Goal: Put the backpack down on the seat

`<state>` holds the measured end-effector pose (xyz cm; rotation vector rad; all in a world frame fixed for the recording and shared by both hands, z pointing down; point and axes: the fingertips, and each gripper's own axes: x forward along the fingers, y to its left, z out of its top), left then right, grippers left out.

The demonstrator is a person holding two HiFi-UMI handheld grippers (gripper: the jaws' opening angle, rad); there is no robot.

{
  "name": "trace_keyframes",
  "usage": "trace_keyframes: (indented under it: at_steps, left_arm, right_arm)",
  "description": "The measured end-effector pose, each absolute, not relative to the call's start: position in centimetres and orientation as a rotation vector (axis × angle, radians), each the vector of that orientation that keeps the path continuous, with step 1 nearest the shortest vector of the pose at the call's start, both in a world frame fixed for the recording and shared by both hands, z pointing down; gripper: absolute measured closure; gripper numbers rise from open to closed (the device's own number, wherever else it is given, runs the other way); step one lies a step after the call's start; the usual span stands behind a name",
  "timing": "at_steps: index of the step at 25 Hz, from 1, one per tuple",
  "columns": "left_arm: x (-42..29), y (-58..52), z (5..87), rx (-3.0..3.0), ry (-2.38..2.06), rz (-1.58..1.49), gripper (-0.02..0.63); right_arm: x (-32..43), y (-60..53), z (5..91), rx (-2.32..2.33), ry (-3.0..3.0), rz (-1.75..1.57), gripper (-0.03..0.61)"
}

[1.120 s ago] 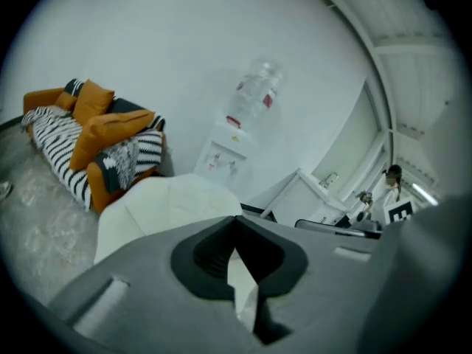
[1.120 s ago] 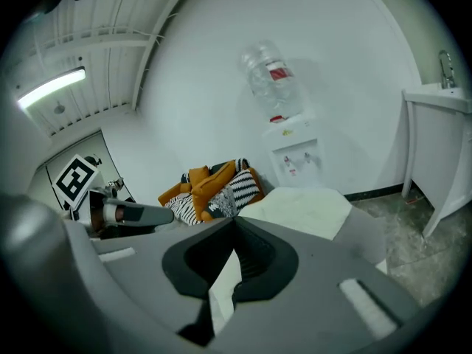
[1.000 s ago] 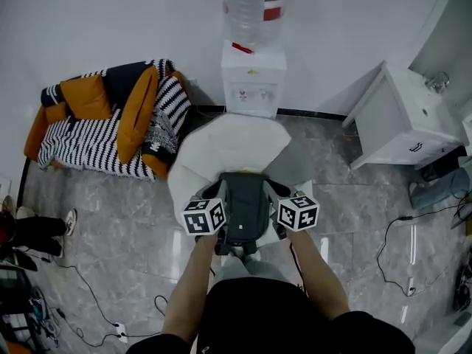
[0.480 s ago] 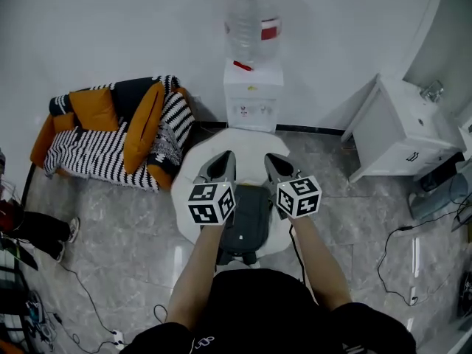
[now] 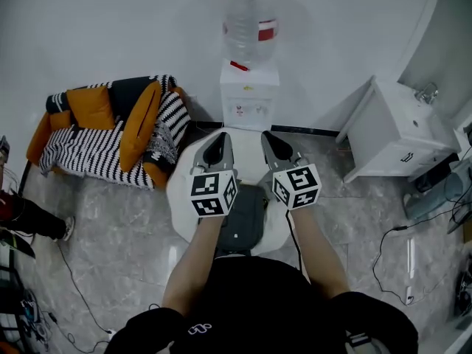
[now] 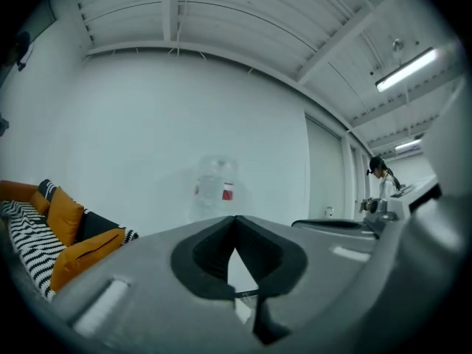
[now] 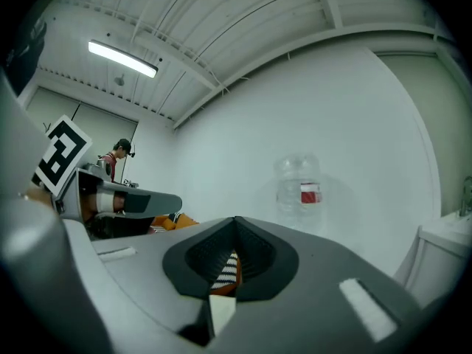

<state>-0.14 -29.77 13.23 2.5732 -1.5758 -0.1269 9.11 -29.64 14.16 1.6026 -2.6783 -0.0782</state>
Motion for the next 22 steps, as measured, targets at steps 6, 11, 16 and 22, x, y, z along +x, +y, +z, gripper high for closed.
trace_keyframes:
  at_steps: [6,11,16,22]
  left_arm:
    - [-0.1,-29.9,13.4,2.564,-1.572,-0.13,0.615]
    - [0.0,-30.0,13.3,2.59,-1.576,-0.121,0.615]
    - [0.1,-30.0,12.9,2.602,-1.587,-0.131,0.615]
    - [0.4,-30.1,12.7,2.617,-1.585,-0.127,0.615]
  right_arm:
    - [9.3,-30.1,15.1,1.613,-2.677,-0.026,0.576]
    - [9.0,-30.1,14.8,1.595,-2.692,-0.032,0.575]
    - [8.9,-30.0,14.0,1.588,-2.695,-0.072,0.577]
    - [9.2,-30.0,13.9,1.585,-2.697,-0.078,0.576]
